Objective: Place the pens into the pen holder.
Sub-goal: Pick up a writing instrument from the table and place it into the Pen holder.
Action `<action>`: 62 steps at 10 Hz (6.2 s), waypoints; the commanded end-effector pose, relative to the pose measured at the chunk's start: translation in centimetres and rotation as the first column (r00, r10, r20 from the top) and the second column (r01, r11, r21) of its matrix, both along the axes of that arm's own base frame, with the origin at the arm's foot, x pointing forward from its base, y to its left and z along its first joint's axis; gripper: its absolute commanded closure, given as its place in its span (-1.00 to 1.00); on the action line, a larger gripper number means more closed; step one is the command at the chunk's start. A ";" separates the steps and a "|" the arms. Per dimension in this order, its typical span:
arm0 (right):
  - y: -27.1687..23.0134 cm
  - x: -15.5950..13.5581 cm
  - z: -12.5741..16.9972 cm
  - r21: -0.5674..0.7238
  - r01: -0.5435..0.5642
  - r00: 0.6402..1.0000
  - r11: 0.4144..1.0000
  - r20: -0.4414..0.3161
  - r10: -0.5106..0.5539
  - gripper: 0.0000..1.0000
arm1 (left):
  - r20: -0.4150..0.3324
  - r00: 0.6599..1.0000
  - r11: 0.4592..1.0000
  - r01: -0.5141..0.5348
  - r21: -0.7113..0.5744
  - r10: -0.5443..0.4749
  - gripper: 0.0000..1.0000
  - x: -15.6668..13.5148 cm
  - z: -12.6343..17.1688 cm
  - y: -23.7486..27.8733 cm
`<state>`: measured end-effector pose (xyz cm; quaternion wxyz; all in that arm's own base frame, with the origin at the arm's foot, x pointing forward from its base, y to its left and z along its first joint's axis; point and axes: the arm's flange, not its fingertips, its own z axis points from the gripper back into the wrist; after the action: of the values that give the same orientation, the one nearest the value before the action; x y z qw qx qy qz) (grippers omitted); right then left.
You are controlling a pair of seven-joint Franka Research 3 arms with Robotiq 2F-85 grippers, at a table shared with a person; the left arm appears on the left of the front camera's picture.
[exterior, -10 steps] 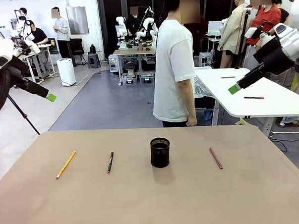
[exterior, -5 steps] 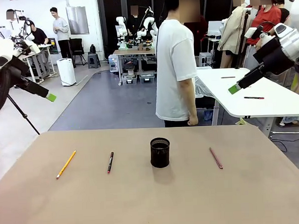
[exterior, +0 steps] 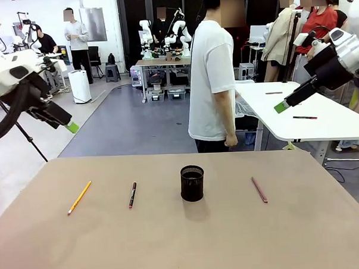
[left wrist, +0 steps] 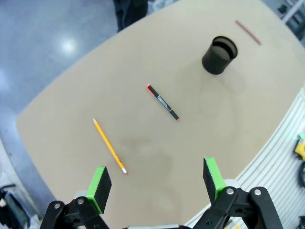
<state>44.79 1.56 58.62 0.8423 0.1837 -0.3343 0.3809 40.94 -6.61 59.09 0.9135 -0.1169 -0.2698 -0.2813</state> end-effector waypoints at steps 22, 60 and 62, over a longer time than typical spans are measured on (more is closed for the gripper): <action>-0.1 -0.1 0.1 0.018 -0.007 1.000 1.000 0.005 0.007 -1.00 | -0.247 0.830 0.847 -0.408 0.341 0.500 -1.00 8.9 -10.5 -20.3; -0.1 -0.1 0.1 0.018 -0.007 1.000 1.000 0.005 0.007 -1.00 | -0.370 0.644 0.740 -0.534 0.409 0.670 1.00 21.0 -28.4 -19.8; -0.1 -0.1 0.1 0.018 -0.007 1.000 1.000 0.005 0.007 -1.00 | -0.387 0.652 0.756 -0.514 0.406 0.651 1.00 20.9 -28.8 -19.9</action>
<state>44.71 1.52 58.67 0.8426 0.1826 -0.3341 0.3808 61.44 -26.53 30.97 0.9987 0.0317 -0.0135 0.0373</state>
